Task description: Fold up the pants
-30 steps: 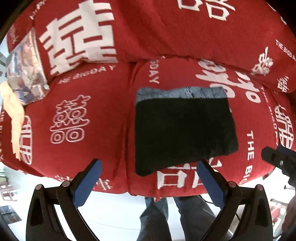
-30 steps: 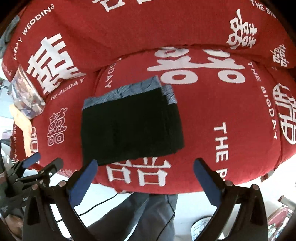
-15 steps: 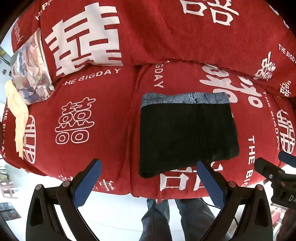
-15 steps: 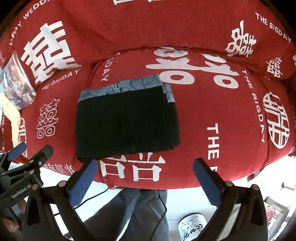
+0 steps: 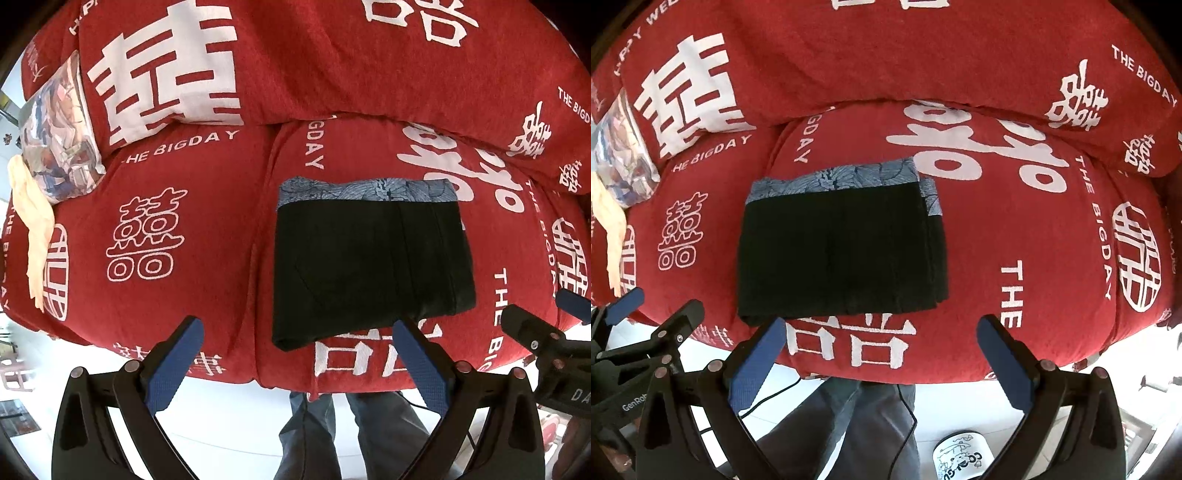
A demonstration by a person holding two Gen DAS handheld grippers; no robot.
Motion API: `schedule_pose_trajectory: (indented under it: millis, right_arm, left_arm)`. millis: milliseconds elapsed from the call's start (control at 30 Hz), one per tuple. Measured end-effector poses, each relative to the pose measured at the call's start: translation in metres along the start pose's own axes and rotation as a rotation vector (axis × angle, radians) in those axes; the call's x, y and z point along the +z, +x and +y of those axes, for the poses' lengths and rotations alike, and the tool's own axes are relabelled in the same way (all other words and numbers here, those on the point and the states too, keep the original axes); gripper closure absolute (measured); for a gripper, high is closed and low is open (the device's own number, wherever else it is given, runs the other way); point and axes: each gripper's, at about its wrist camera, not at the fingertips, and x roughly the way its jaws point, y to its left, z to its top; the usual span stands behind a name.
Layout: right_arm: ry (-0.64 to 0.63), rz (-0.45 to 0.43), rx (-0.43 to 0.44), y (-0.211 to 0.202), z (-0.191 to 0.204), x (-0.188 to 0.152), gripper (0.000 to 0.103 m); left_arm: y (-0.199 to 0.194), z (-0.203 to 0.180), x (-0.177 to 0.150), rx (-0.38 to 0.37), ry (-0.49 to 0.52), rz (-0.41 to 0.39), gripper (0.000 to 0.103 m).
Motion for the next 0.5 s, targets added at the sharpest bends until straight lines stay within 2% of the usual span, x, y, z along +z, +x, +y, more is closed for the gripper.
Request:
schedule_pose_trajectory:
  millis: [500]
  right_arm:
    - [-0.009, 0.008, 0.003, 0.0022, 0.0021, -0.0004, 0.0]
  left_arm:
    - [-0.0006, -0.0051, -0.0011, 0.008, 0.015, 0.002, 0.001]
